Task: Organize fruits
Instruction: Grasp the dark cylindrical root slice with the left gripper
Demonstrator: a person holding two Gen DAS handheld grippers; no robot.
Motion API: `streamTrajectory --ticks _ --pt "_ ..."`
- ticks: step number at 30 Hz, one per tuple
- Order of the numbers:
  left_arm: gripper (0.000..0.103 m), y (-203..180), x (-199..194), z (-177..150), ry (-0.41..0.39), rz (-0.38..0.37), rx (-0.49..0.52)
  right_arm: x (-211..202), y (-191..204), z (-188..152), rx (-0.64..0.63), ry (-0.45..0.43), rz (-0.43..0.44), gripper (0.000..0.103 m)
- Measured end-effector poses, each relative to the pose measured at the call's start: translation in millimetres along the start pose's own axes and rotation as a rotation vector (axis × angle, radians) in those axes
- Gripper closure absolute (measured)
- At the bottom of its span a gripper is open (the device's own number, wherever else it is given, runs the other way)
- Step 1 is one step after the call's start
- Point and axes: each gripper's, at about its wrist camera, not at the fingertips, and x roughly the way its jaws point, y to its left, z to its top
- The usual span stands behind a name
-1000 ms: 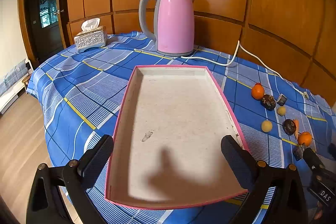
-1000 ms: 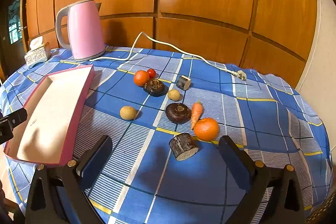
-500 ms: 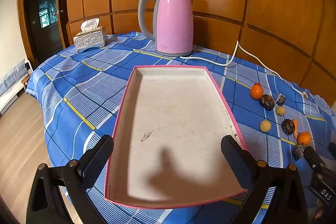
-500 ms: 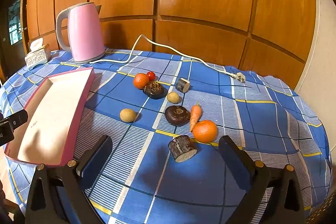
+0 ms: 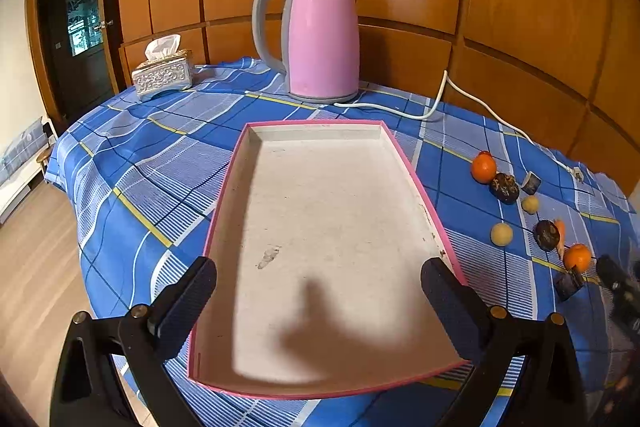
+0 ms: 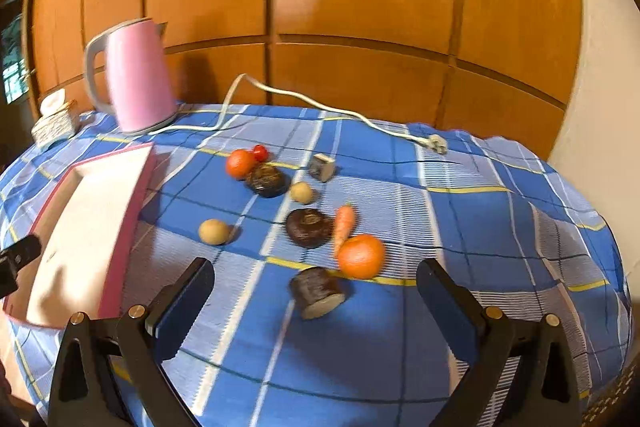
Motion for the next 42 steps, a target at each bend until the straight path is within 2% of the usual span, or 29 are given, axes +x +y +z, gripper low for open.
streamTrajectory --ticks 4,8,13,15,18,20,21,24,27,29,34,39,42 --pt "0.000 -3 0 0 -0.004 -0.052 0.007 8 -29 3 0.079 0.017 -0.063 0.000" --pt "0.000 -6 0 4 -0.001 -0.226 -0.005 26 -69 -2 0.173 0.061 -0.176 0.000" --pt "0.000 -33 1 15 -0.001 -0.344 0.089 47 -121 -20 0.289 0.130 -0.303 0.000" --pt "0.000 -49 6 21 0.023 -0.390 0.134 50 -136 -28 0.317 0.147 -0.334 0.000" --pt "0.000 -72 15 27 0.072 -0.466 0.178 54 -152 -38 0.345 0.172 -0.361 0.000" --pt "0.000 -90 21 26 0.137 -0.511 0.233 56 -159 -46 0.363 0.192 -0.362 0.000" --pt "0.000 -100 24 25 0.155 -0.512 0.259 60 -161 -51 0.375 0.208 -0.355 0.000" --pt "0.001 -128 27 21 0.177 -0.572 0.313 60 -163 -54 0.381 0.198 -0.348 0.000" --pt "0.014 -161 35 15 0.214 -0.610 0.387 59 -162 -56 0.385 0.186 -0.345 0.000" --pt "0.018 -178 39 10 0.240 -0.639 0.435 58 -161 -57 0.384 0.178 -0.347 0.000" --pt "0.038 -218 50 -5 0.291 -0.692 0.536 59 -161 -57 0.386 0.172 -0.348 0.000" --pt "0.042 -239 67 -12 0.339 -0.710 0.529 60 -160 -56 0.384 0.170 -0.349 0.000" --pt "0.068 -248 74 -19 0.353 -0.697 0.549 59 -160 -56 0.383 0.170 -0.350 0.000"
